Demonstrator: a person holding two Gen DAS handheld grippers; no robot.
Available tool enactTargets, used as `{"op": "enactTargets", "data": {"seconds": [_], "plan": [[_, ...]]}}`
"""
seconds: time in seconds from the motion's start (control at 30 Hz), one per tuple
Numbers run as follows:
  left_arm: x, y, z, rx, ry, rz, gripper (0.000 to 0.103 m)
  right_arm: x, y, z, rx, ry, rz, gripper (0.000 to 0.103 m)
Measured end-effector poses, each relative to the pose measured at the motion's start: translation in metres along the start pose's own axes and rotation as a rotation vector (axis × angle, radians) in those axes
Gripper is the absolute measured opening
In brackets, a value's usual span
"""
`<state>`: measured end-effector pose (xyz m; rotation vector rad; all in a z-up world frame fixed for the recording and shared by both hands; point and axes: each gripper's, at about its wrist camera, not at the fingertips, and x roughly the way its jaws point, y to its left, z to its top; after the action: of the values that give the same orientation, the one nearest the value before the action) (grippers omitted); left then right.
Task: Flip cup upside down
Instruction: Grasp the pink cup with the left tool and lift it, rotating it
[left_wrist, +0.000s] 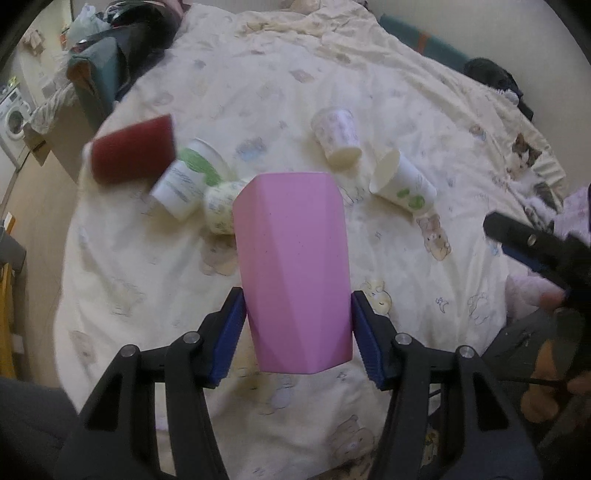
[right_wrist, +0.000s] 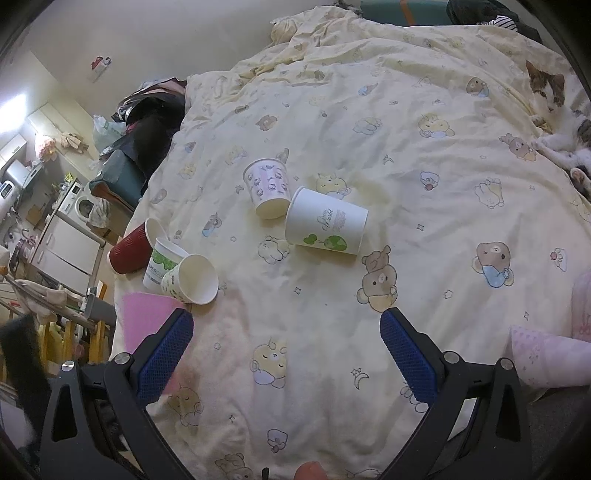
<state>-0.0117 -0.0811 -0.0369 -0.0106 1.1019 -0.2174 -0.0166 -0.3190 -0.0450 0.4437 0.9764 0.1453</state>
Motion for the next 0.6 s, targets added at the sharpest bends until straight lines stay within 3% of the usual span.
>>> {"op": "enactTargets", "data": {"seconds": [0.3,0.6], "plan": [[-0.009,0.049,0.010,-0.095,-0.031,0.008,0.053,0.000,0.033,0.000,-0.110,-0.019,0.044,0.103],[-0.001,0.038,0.007,-0.046,-0.026,-0.083,0.053,0.019,0.071,-0.002,-0.227,0.028,0.147,0.103]]}}
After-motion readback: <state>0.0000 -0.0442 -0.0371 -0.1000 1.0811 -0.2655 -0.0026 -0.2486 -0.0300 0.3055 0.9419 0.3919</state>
